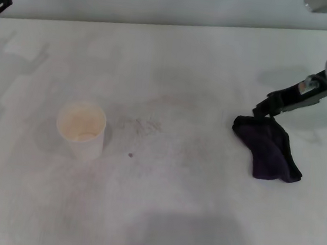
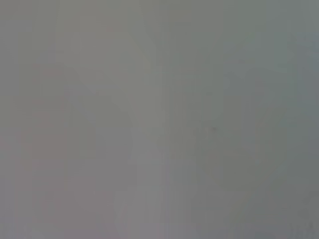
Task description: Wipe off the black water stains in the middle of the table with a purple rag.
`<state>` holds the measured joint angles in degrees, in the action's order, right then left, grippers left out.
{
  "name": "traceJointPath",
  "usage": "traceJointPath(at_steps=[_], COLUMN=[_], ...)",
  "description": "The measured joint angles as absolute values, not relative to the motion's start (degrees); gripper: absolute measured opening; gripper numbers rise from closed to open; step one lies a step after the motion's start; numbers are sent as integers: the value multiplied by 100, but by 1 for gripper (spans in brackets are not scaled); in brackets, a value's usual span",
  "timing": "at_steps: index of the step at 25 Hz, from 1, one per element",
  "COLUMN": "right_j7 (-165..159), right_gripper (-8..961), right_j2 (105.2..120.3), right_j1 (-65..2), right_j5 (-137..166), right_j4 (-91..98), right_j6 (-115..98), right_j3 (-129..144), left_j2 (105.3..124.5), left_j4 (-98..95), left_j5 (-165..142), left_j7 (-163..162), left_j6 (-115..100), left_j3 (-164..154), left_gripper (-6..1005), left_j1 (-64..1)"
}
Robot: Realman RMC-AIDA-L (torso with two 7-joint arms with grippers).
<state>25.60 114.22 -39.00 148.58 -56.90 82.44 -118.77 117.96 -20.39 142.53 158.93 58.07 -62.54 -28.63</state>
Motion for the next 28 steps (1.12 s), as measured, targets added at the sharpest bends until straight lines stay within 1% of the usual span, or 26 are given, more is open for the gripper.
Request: traceJointPath(at_steps=[6,8,10,11,15,18,22,26,28], right_j7=[3971,4602,5718,5718,7596,8850,10460,12389,13280], right_gripper=[386,387,386,386,385,384,383,384,386], right_j2=[11463,11417,11323,11323,11229,11204,11262,11450,11485], right_j1=[-3610,-3482,-3290,-3290,-3024,-2774,-2321,-2040,-2027], right_j5=[13859,13261,12427,12427,11026,9901,8386,6566,5769], right_j4=[-5558,-5384,-5024,-5024,-4291,-3881,-3555,-2954,-2580], right_j6=[7713,7582,7359,7359,7210,7159,6858,6542,6457], right_j3=[-12884,-13157,-13579,-13579,-14336,-14550,-14570,-14572,-14567], left_j2=[11801,11807,11821,11821,11834,11860,11883,11893,11909], left_j4=[-2033,-2032,-2042,-2042,-2045,-2021,-1971,-1818,-1720], left_j5=[14229,14235,14238,14238,14246,14249,14274,14800,15160], left_j7=[15899,15899,15901,15901,15941,16076,16180,16184,16185], left_j6=[5791,5755,5697,5697,5649,5644,5604,5588,5653], left_j3=[-6078,-6072,-6028,-6028,-5971,-5835,-5717,-5712,-5719], left_gripper=[887,888,888,888,888,887,887,888,888], left_j1=[-2867,-2872,-2878,-2878,-2875,-2872,-2924,-2985,-3001])
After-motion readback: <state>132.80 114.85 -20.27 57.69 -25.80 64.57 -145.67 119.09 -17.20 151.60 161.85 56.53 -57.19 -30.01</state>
